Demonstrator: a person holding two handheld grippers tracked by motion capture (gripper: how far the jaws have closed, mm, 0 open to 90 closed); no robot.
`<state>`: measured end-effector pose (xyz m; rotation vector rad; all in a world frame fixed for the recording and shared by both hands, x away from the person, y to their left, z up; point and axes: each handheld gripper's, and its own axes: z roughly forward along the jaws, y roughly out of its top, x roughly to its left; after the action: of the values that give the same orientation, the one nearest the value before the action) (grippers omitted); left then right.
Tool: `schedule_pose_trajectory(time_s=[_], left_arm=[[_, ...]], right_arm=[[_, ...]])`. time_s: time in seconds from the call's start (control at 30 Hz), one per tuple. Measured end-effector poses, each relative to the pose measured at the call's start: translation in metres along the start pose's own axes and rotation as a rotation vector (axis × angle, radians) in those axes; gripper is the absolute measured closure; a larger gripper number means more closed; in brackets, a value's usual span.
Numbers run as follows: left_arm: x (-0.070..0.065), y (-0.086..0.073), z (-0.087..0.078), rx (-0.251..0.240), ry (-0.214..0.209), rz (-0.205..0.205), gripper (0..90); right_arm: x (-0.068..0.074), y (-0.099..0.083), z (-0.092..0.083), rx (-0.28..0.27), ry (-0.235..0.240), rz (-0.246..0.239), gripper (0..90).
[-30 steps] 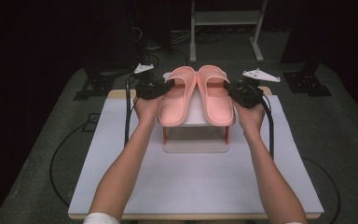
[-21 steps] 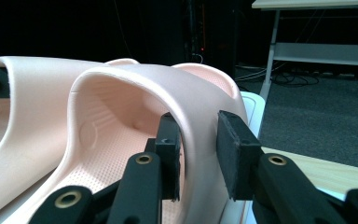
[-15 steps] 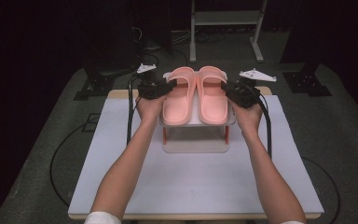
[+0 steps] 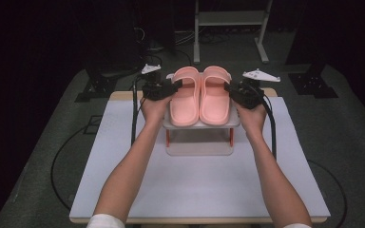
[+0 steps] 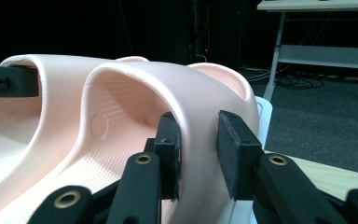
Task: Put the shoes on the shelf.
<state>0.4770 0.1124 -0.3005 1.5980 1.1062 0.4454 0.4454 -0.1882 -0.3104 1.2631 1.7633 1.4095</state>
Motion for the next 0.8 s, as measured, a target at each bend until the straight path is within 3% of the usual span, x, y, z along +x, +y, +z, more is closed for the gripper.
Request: schedule_pose_trajectory(time_s=[0.8], left_arm=[[0.002, 0.003, 0.011, -0.004, -0.011, 0.010, 47.2]], right_arm=[[-0.008, 0.003, 0.007, -0.005, -0.006, -0.002, 69.2]])
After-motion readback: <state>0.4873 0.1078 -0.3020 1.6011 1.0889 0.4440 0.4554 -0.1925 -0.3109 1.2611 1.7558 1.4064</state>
